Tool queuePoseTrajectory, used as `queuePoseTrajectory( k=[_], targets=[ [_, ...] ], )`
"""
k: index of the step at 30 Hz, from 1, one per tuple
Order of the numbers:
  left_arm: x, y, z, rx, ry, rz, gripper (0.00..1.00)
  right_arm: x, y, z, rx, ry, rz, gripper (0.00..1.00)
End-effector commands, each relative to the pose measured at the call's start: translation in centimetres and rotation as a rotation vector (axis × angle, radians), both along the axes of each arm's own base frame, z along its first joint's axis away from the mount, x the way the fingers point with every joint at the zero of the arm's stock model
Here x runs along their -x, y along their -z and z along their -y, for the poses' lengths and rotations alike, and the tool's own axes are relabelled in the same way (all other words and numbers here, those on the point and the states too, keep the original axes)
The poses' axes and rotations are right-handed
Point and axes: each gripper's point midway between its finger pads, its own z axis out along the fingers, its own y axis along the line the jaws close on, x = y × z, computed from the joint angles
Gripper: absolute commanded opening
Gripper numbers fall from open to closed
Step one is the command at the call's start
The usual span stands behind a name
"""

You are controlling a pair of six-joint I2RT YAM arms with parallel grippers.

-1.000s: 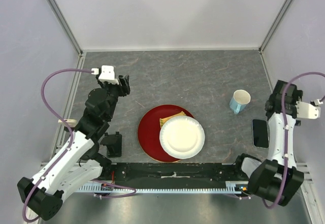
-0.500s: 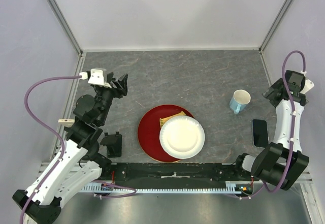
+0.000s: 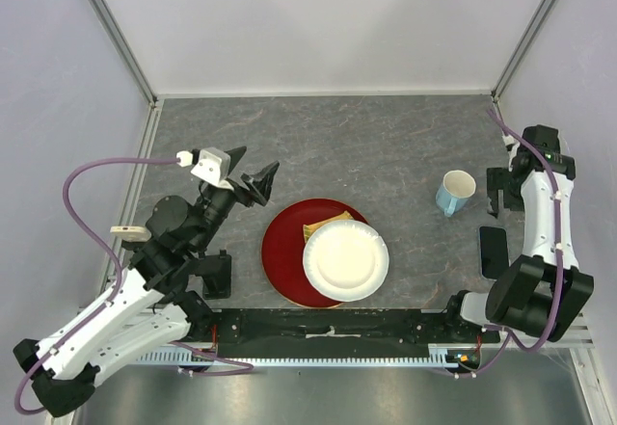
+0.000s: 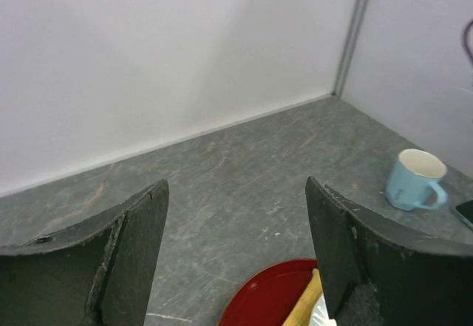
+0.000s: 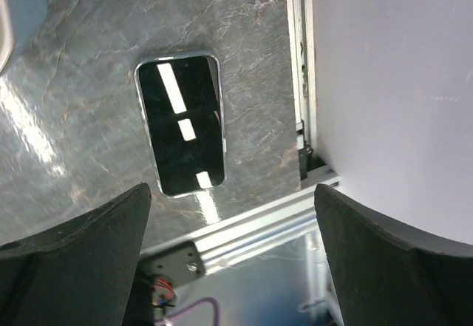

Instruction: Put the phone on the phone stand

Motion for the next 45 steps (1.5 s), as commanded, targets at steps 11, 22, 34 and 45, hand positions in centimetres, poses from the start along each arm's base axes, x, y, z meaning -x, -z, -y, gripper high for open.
queuePoseTrajectory(
  k=[11,22,34,45],
  targets=[
    [3.7,-2.4,0.7,-0.044,0.002,0.219,0.87,4.5,4.5,-4.1,-0.252,-0.274,-0.255,0.98],
    [4.7,-1.7,2.7,-0.068,0.079,0.227,0.87,2.0,9.6,-1.9,-0.339,-0.245,-0.248,0.95],
    [4.4,-1.0,3.2,-0.103,0.078,0.224,0.87,0.5,13.6,-0.9,-0.433,-0.210,-0.254,0.98],
    [4.2,-0.8,3.0,-0.113,0.063,0.223,0.87,1.7,15.4,0.9,-0.385,-0.151,-0.310,0.98]
  ],
)
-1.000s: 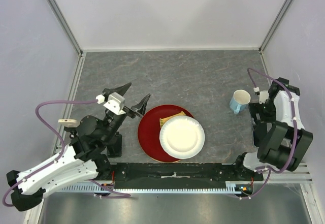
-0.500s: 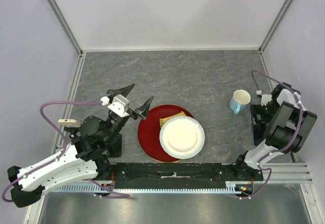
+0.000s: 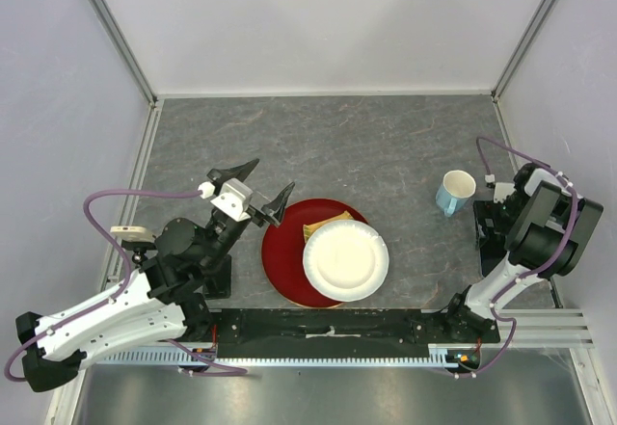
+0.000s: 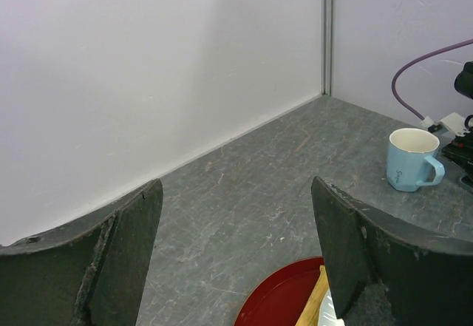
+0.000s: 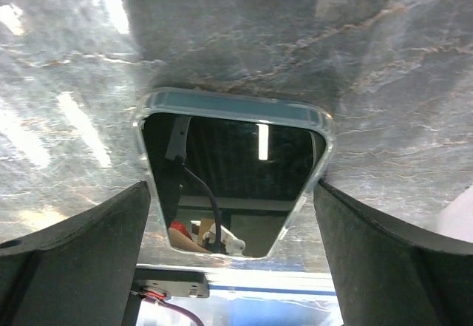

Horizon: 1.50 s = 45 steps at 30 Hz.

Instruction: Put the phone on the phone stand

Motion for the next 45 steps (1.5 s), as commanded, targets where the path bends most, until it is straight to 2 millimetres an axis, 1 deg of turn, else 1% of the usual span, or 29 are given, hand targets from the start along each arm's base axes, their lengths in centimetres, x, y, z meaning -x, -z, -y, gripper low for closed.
queuePoseTrajectory(
  k=[1,5,6,7,8,11,12,14,16,17,18,20,21,23,25,28,29,31,32,36,37,39,40,42,43,45],
  targets=[
    [0.0,-1.1,-0.6,0.018,-0.030,0.046,0.87,0.1,1.2,1.9,0.065,0.011,-0.018,0.98],
    [0.0,-1.1,-0.6,0.017,-0.028,0.048,0.88,0.2,2.4,1.6,0.061,0.025,-0.012,0.96],
    [0.0,-1.1,-0.6,0.019,-0.030,0.047,0.88,0.6,2.9,1.2,0.051,0.023,-0.020,0.95],
    [0.1,-1.1,-0.6,0.017,-0.030,0.049,0.88,0.5,3.0,1.2,0.046,0.022,-0.016,0.93],
    [0.1,-1.2,-0.6,0.018,-0.029,0.051,0.88,0.3,3.1,0.7,0.018,0.023,-0.005,0.91],
    [0.2,-1.2,-0.6,0.018,-0.028,0.053,0.88,-0.2,2.9,0.7,0.007,0.014,0.009,0.72],
    [0.1,-1.2,-0.7,0.019,-0.033,0.053,0.88,-0.6,2.9,0.5,-0.005,0.015,0.024,0.59],
    [0.1,-1.4,-0.8,0.024,-0.038,0.055,0.88,-1.0,2.6,0.5,-0.002,0.010,0.046,0.50],
    [0.1,-1.4,-0.8,0.023,-0.038,0.056,0.88,-1.3,2.5,0.0,-0.027,-0.001,0.068,0.45],
    [0.1,-1.3,-0.9,0.021,-0.038,0.056,0.88,-1.5,2.3,0.1,-0.018,-0.006,0.079,0.41],
    [0.2,-1.4,-0.9,0.024,-0.036,0.059,0.88,-1.5,2.3,0.1,-0.015,-0.007,0.078,0.30],
    [0.1,-1.4,-0.9,0.020,-0.041,0.059,0.88,-1.3,2.6,-0.3,-0.034,-0.006,0.063,0.17],
    [0.1,-1.3,-1.0,0.021,-0.042,0.059,0.88,-1.6,2.5,-0.4,-0.042,-0.016,0.067,0.08],
    [0.2,-1.3,-1.0,0.020,-0.042,0.061,0.88,-1.7,2.6,-0.8,-0.058,-0.029,0.068,0.00],
    [0.1,-1.3,-0.9,0.018,-0.042,0.060,0.87,-1.8,2.4,-0.4,-0.029,-0.023,0.068,0.00],
    [0.1,-1.2,-0.9,0.015,-0.044,0.060,0.87,-3.7,1.2,-0.1,-0.009,-0.024,0.148,0.00],
    [0.1,-1.3,-1.0,0.018,-0.043,0.060,0.86,-4.7,0.3,0.3,0.006,-0.025,0.192,0.00],
    [0.1,-1.3,-1.0,0.016,-0.044,0.060,0.86,-5.6,-0.8,0.9,0.036,-0.025,0.230,0.00],
    [0.1,-1.3,-1.0,0.015,-0.046,0.061,0.86,-6.3,-1.7,1.5,0.062,-0.025,0.260,0.00],
    [0.0,-1.1,-0.9,0.007,-0.047,0.061,0.86,-7.9,-3.8,1.9,0.082,-0.037,0.337,0.00],
    [-0.1,-1.1,-0.9,0.005,-0.050,0.060,0.86,-8.3,-4.5,2.1,0.100,-0.034,0.368,0.00],
    [-0.1,-1.1,-0.8,0.004,-0.050,0.059,0.85,-8.9,-5.4,2.5,0.130,-0.034,0.408,0.00],
    [-0.1,-1.1,-0.8,0.004,-0.050,0.059,0.85,-9.6,-6.6,3.0,0.165,-0.038,0.466,0.00],
    [-0.1,-0.9,-0.8,-0.002,-0.051,0.058,0.85,-10.0,-7.6,3.3,0.203,-0.038,0.517,0.00],
    [-0.2,-0.9,-0.7,-0.005,-0.051,0.058,0.85,-10.9,-9.2,3.7,0.241,-0.045,0.586,0.00],
    [-0.2,-0.7,-0.6,-0.010,-0.053,0.056,0.85,-11.7,-10.6,3.9,0.273,-0.055,0.662,0.00]
  ],
)
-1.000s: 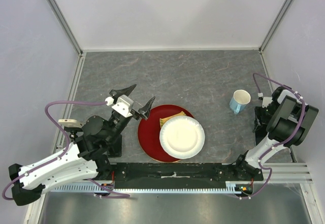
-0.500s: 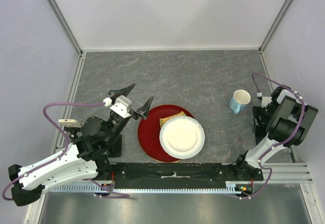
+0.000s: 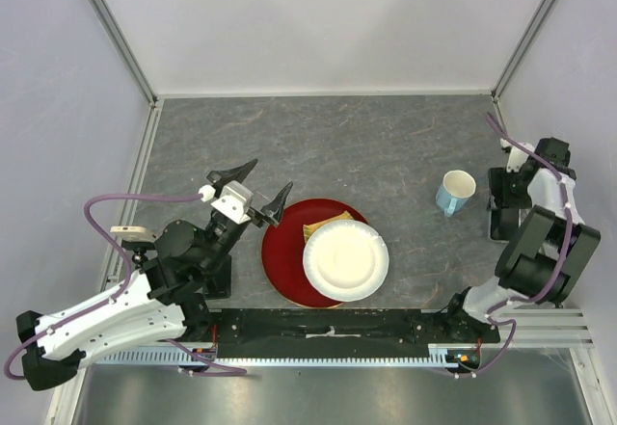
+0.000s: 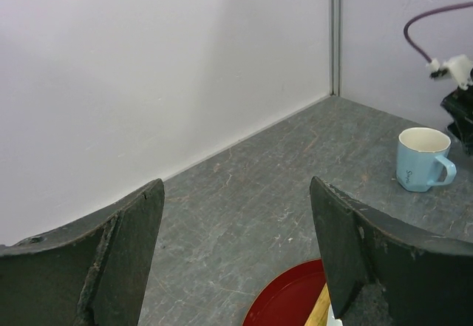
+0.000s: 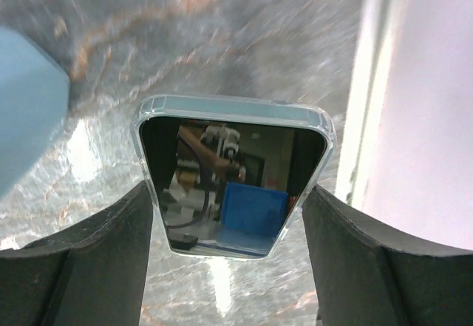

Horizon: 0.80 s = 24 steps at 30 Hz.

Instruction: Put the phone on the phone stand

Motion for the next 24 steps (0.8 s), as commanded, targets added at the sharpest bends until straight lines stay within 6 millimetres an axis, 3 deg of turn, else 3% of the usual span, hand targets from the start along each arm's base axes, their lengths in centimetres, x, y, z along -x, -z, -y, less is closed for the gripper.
queuePoseTrajectory(
  k=[1,9,10,12,18,19,21,24],
  targets=[
    [-0.2,-0.8,-0.3,0.006,-0.029,0.036,0.85,-4.9,-7.5,1.9,0.162,-0.031,0.355,0.00],
    [-0.2,-0.6,-0.1,0.006,-0.022,0.031,0.85,-6.6,-11.4,1.0,0.233,-0.092,0.609,0.00],
    [-0.3,-0.5,0.0,0.001,-0.021,0.028,0.85,-7.3,-13.3,1.0,0.255,-0.087,0.697,0.00],
    [-0.3,-0.4,0.1,-0.002,-0.020,0.025,0.85,-8.0,-14.5,0.5,0.252,-0.095,0.771,0.00],
    [-0.4,-0.2,0.1,-0.009,-0.027,0.024,0.85,-10.9,-20.7,-0.6,0.294,-0.078,1.027,0.00],
    [-0.5,-0.1,0.2,-0.011,-0.029,0.022,0.85,-11.7,-22.3,-1.3,0.307,-0.090,1.097,0.00],
    [-0.6,0.1,0.3,-0.019,-0.031,0.020,0.85,-12.5,-23.6,-2.1,0.299,-0.078,1.151,0.00],
    [-0.8,0.4,0.6,-0.029,-0.030,0.011,0.85,-14.2,-25.7,-5.1,0.280,-0.105,1.245,0.00]
  ],
)
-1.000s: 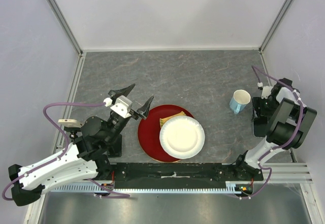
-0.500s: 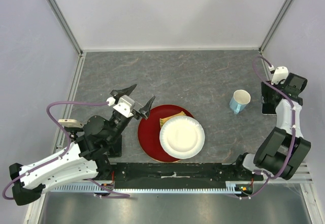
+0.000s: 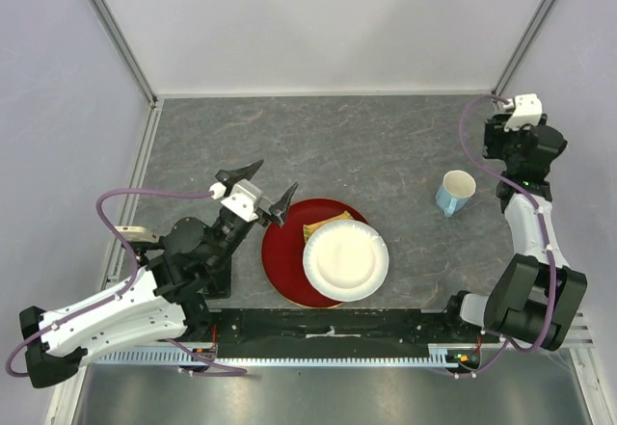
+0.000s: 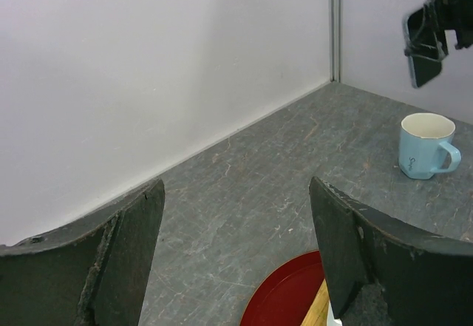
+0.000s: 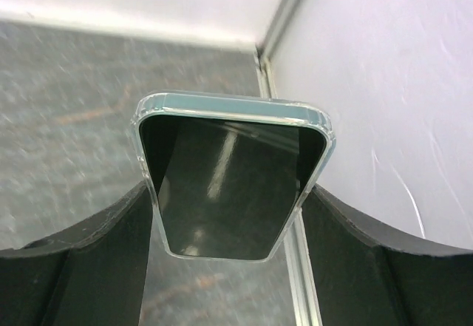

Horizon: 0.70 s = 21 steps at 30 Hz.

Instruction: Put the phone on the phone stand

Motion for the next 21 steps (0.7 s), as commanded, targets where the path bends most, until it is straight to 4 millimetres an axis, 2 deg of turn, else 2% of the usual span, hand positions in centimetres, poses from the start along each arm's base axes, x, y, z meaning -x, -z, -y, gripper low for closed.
queuePoseTrajectory(
  k=[1,3,4,8,11,12,13,15,16,18,19,20,21],
  targets=[
    [-0.3,-0.4,0.0,0.001,-0.024,0.026,0.85,-3.1,-10.1,-4.2,0.038,-0.049,0.375,0.00],
    [-0.5,-0.1,0.2,-0.011,-0.025,0.020,0.85,-3.7,-11.1,-6.0,0.007,-0.061,0.420,0.00],
    [-0.5,0.1,0.4,-0.017,-0.024,0.019,0.85,-4.2,-12.3,-7.9,-0.014,-0.087,0.469,0.00],
    [-0.8,0.7,1.5,-0.026,0.007,0.002,0.85,-5.6,-14.8,-12.6,-0.152,-0.118,0.522,0.00],
    [-0.3,1.1,2.9,-0.001,0.098,-0.023,0.88,-6.5,-16.4,-18.3,-0.283,-0.236,0.508,0.00],
    [-0.3,1.7,3.8,0.018,0.136,-0.066,0.88,-6.9,-16.0,-19.7,-0.313,-0.263,0.482,0.00],
    [0.0,2.0,4.8,0.014,0.209,-0.083,0.89,-6.6,-17.3,-22.0,-0.389,-0.315,0.495,0.00],
    [-0.3,2.2,5.8,0.065,0.276,-0.146,0.90,-6.1,-17.9,-24.5,-0.455,-0.378,0.492,0.00],
    [0.2,2.0,7.3,0.080,0.364,-0.145,0.92,-5.5,-18.4,-26.5,-0.519,-0.417,0.487,0.00],
    [0.0,1.5,7.8,0.151,0.411,-0.168,0.94,-4.6,-17.9,-28.9,-0.613,-0.472,0.446,0.00],
    [-0.2,0.0,8.1,0.214,0.435,-0.116,0.94,-4.3,-17.7,-29.7,-0.706,-0.492,0.431,0.00],
    [-0.4,0.4,8.1,0.237,0.434,-0.109,0.94,-3.9,-17.5,-30.3,-0.749,-0.514,0.419,0.00],
    [-0.7,-0.1,8.0,0.261,0.427,-0.069,0.95,-3.3,-16.7,-31.1,-0.788,-0.531,0.389,0.00]
  ],
)
